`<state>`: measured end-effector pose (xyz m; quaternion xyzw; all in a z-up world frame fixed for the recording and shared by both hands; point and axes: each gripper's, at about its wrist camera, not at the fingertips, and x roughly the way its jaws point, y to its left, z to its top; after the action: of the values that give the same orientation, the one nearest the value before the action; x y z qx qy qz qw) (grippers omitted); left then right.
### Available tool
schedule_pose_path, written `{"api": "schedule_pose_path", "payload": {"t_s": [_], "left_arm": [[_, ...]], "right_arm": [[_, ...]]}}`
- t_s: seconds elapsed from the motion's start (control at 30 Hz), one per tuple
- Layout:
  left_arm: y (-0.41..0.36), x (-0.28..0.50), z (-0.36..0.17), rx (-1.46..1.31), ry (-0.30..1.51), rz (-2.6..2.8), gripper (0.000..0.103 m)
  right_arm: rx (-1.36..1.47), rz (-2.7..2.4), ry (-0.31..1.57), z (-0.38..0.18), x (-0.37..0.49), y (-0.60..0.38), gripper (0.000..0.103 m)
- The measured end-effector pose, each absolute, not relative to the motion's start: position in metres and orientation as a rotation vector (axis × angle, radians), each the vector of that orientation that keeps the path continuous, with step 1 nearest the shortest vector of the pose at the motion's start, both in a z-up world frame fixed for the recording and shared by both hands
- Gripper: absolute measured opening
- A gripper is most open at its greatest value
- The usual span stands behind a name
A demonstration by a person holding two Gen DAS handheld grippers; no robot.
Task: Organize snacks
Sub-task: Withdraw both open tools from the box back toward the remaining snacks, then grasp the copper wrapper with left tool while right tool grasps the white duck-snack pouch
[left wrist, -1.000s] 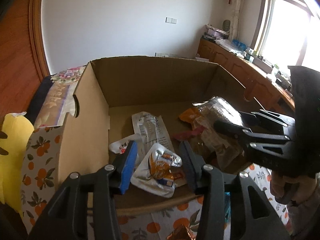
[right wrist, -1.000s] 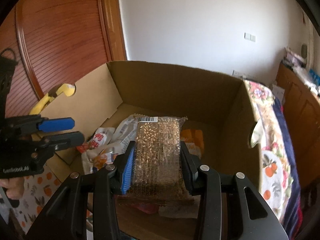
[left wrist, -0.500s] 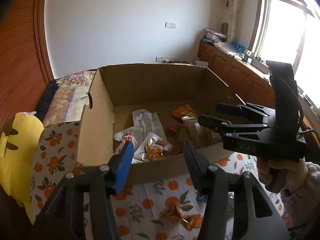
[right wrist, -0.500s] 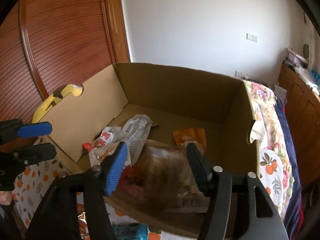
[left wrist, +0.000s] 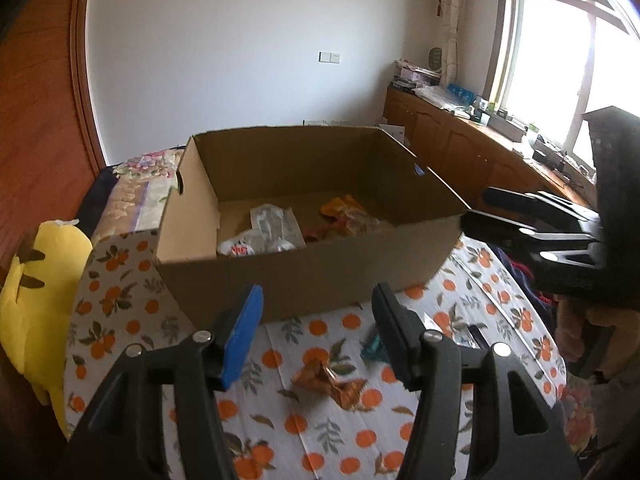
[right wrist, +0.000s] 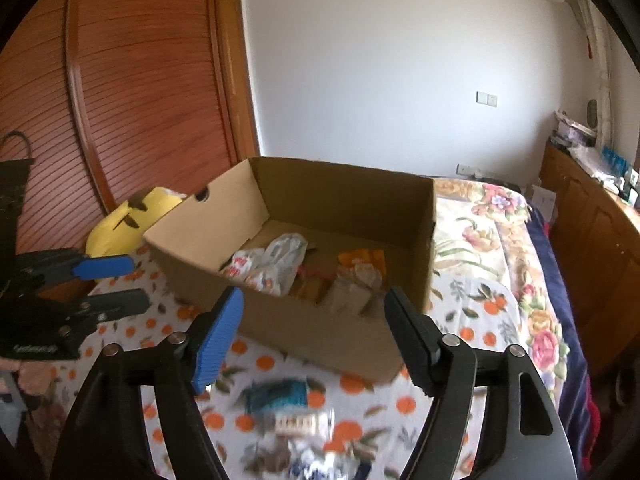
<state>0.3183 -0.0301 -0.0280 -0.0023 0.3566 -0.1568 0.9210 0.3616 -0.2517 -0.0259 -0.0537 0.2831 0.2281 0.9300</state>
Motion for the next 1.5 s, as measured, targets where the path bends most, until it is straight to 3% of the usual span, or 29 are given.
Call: {"api": "schedule_pose_path", "payload": {"t_s": [0.13, 0.8, 1.5], "left_arm": [[-0.033, 0.303, -0.042, -0.012, 0.740, -0.340, 0.057], [-0.029, 0.255, -0.099, -0.058, 0.801, -0.333, 0.057], [-0.039, 0.257, -0.112, -0.051, 0.817, -0.323, 0.057]], "right_arm": [[-0.108, 0.476, 0.589, -0.036, 0.335, -0.262, 0.086], [-0.095, 0.459, 0.912, -0.163, 0.353, -0.270, 0.084], [-0.235, 0.514, 0.948, -0.166, 0.311, -0.262, 0.083]]}}
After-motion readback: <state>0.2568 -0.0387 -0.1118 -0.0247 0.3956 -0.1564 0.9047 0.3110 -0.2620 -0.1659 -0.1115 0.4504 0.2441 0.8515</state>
